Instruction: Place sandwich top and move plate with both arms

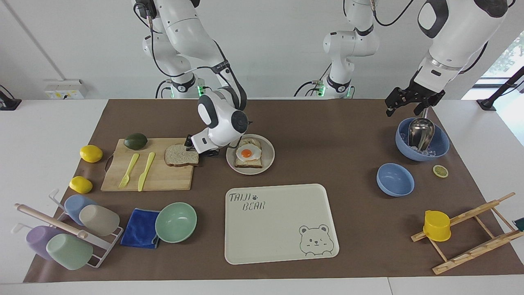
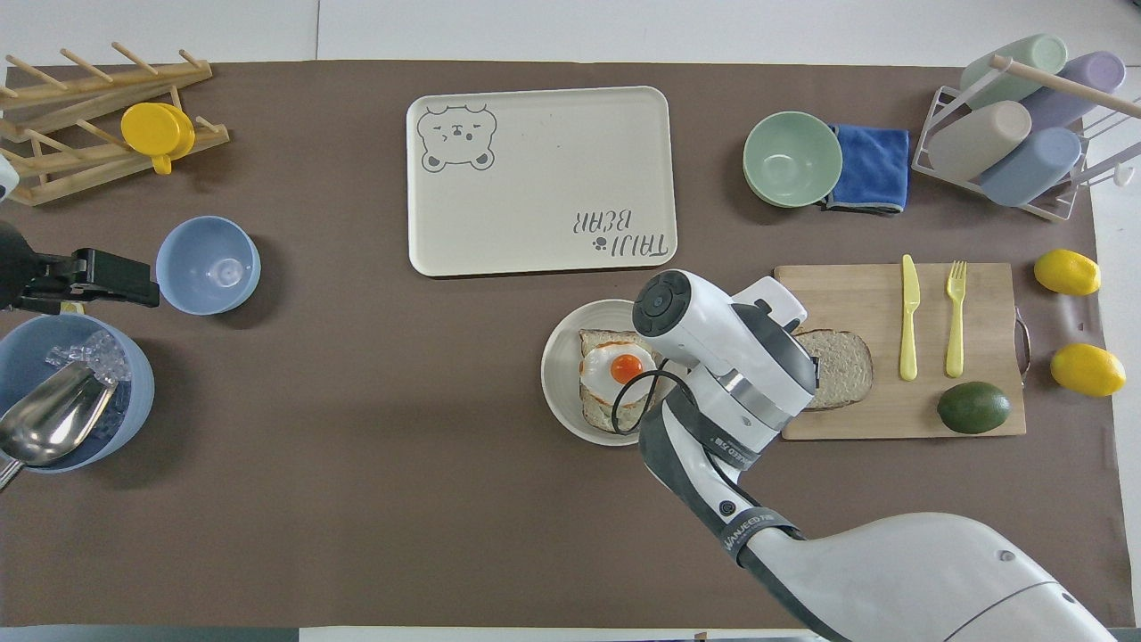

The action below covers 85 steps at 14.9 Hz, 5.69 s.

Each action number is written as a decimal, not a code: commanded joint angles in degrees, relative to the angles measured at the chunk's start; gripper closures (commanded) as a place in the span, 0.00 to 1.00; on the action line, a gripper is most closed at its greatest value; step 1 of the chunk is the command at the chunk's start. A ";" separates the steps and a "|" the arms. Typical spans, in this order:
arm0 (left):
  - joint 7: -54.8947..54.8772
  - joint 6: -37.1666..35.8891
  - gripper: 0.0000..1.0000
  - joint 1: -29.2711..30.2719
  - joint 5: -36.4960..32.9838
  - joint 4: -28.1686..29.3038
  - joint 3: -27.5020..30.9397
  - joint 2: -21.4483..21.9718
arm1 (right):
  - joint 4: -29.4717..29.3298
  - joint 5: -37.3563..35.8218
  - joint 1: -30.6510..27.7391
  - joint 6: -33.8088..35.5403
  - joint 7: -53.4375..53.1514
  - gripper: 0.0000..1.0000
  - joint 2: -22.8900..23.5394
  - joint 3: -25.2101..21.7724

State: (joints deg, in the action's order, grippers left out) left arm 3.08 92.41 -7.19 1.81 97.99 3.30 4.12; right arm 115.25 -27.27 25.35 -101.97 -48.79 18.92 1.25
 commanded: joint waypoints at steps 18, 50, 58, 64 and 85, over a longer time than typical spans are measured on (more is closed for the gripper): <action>-0.45 0.05 0.00 0.16 -0.67 1.24 0.04 1.24 | -31.32 13.11 6.81 13.04 -2.52 1.00 5.95 8.95; 2.62 6.98 0.00 1.22 2.05 10.28 0.04 4.32 | -12.86 24.89 2.25 -15.28 -2.45 0.20 2.00 9.04; 6.32 17.44 0.00 -4.22 5.39 19.60 -0.23 3.18 | -17.06 27.27 2.07 -13.18 -2.27 0.00 1.82 8.95; 10.35 21.92 0.00 -7.91 6.97 20.84 -0.23 0.20 | -21.74 27.27 -7.75 -4.58 10.97 0.00 -2.47 8.95; 14.59 46.72 0.08 -30.95 18.14 21.63 -0.58 -17.48 | -13.57 30.17 -26.68 13.20 44.31 0.00 -20.32 1.48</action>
State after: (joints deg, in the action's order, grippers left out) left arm 20.19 138.60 -36.59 18.47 119.16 1.97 -13.58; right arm 98.97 1.54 -2.64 -87.06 -5.58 0.16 3.35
